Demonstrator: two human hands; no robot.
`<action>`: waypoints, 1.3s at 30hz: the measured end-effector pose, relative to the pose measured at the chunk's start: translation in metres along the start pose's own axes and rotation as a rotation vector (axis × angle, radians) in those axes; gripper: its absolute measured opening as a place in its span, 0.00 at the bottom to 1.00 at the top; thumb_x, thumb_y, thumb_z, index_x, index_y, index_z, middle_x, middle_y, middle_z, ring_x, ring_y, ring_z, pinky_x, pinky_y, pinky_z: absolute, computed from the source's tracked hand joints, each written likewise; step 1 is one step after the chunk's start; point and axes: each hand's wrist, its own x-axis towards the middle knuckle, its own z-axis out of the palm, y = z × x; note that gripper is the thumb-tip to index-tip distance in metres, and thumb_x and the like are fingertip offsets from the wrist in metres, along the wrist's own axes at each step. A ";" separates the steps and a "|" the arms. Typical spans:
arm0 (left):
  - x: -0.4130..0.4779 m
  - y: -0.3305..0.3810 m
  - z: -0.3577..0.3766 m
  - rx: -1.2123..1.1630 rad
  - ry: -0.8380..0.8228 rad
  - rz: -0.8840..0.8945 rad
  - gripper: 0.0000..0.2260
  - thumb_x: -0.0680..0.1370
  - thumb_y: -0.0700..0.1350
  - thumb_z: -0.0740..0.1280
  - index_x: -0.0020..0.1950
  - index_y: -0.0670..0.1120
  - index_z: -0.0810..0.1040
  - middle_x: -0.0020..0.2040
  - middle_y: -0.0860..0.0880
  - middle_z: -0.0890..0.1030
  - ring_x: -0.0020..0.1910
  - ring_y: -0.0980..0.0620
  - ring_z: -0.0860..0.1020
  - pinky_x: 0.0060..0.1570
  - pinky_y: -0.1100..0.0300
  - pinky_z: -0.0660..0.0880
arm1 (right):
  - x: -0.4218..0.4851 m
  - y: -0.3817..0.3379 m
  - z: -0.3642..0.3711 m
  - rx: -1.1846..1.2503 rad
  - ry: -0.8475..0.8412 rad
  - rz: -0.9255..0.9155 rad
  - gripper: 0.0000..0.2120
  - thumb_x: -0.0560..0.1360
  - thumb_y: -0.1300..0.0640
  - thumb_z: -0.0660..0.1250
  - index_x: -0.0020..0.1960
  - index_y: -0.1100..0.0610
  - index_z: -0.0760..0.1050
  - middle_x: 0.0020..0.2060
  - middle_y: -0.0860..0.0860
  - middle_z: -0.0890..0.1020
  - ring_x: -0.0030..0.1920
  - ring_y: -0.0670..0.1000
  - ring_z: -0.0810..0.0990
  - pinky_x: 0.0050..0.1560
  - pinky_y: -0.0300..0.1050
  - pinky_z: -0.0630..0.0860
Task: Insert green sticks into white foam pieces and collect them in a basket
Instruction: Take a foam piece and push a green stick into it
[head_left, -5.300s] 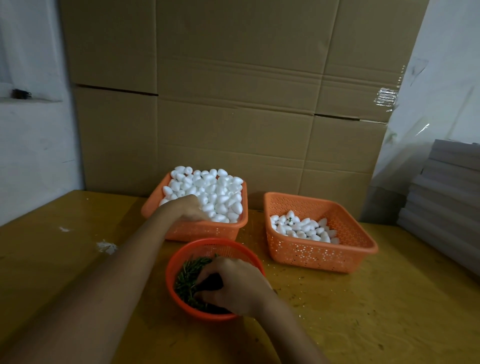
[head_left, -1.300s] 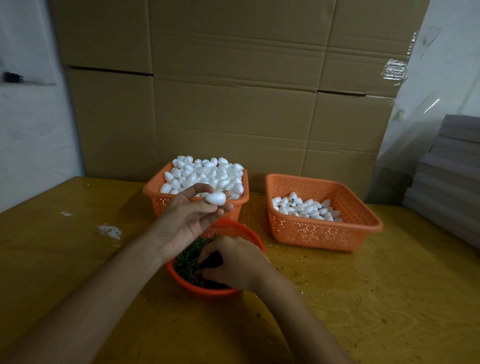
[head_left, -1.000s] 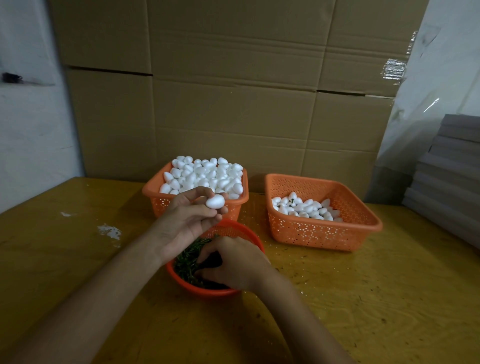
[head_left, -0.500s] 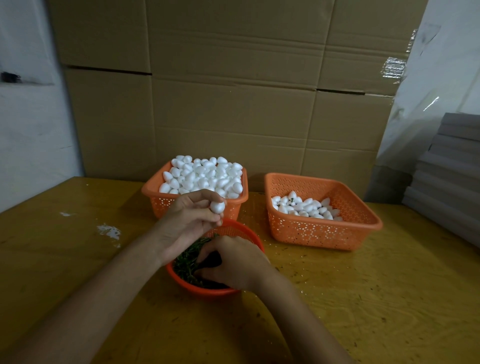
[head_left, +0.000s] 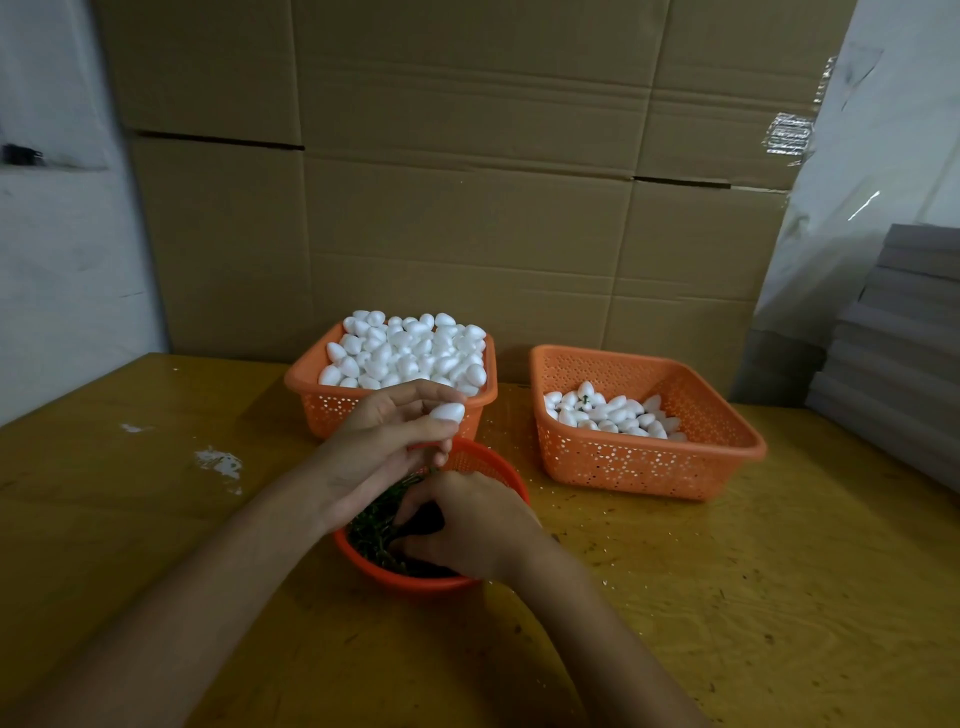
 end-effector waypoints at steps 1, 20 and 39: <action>0.000 0.000 0.000 0.007 0.005 -0.003 0.11 0.74 0.39 0.75 0.56 0.45 0.86 0.43 0.46 0.80 0.42 0.52 0.79 0.42 0.60 0.79 | -0.001 0.000 0.000 0.000 0.006 -0.005 0.12 0.80 0.45 0.72 0.61 0.46 0.83 0.56 0.47 0.84 0.51 0.47 0.80 0.37 0.39 0.67; 0.000 0.004 0.004 -0.133 0.168 0.057 0.13 0.74 0.40 0.76 0.58 0.43 0.82 0.58 0.34 0.85 0.49 0.43 0.88 0.39 0.62 0.82 | 0.000 -0.001 0.002 0.079 0.136 0.015 0.09 0.83 0.50 0.68 0.60 0.48 0.84 0.56 0.45 0.86 0.55 0.48 0.83 0.50 0.49 0.79; 0.004 0.009 -0.001 -0.318 0.266 0.177 0.11 0.74 0.41 0.74 0.56 0.47 0.85 0.55 0.41 0.87 0.49 0.44 0.87 0.40 0.60 0.82 | -0.002 -0.004 -0.003 0.380 0.411 0.195 0.05 0.79 0.53 0.70 0.46 0.51 0.83 0.40 0.44 0.85 0.43 0.45 0.82 0.48 0.47 0.78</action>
